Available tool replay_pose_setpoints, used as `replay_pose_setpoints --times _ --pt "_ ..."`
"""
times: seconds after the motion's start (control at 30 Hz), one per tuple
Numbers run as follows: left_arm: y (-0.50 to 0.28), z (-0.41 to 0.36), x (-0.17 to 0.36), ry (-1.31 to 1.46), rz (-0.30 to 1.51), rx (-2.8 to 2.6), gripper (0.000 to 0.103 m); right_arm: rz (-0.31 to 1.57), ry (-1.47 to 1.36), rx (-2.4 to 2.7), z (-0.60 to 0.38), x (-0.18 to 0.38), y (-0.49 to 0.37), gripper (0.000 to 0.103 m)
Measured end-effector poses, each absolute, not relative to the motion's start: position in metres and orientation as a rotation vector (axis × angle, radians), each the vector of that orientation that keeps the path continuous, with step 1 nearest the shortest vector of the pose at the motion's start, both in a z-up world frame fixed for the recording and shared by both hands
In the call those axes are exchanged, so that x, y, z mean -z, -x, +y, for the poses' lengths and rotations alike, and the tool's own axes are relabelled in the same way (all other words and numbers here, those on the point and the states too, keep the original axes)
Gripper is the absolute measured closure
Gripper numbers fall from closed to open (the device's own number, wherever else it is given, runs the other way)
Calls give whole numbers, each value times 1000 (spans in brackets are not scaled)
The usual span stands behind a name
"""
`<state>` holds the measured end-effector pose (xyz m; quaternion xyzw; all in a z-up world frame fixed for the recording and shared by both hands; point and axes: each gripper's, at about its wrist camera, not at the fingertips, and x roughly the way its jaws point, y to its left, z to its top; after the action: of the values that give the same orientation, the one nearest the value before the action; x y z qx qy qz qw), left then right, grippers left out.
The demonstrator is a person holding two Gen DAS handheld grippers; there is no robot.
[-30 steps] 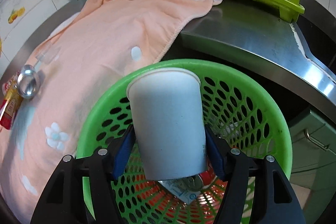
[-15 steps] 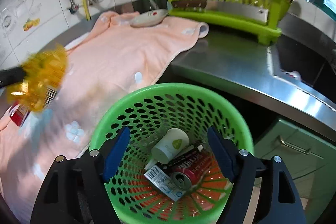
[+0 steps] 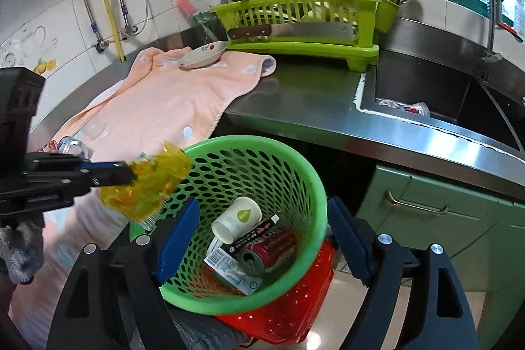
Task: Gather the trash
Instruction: 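Carry the yellow snack bag over the green basket and open the left gripper, then move both grippers back over the towel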
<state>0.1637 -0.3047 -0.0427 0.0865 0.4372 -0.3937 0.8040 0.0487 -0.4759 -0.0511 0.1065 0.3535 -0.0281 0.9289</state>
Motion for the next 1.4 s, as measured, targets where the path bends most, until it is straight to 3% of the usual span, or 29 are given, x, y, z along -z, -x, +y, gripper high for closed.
replay_pose_setpoints --times 0.13,0.23,0.5,0.6,1.07,1.4 --pt "-158 -310 46 -199 938 850 91 723 -226 53 -476 52 -46 26" --pt "-158 -308 45 -186 936 847 76 717 -228 44 -472 52 -44 26" --pt "-154 -283 39 -149 917 808 75 706 -215 16 -456 45 -44 25" --pt "-152 -265 34 -125 898 772 59 701 -210 -5 -446 41 -46 25" --pt "-138 -158 12 -67 822 586 58 709 -155 -153 -377 30 -72 24" --pt "-151 -54 -12 -78 783 335 43 736 -85 -315 -308 24 -109 24"
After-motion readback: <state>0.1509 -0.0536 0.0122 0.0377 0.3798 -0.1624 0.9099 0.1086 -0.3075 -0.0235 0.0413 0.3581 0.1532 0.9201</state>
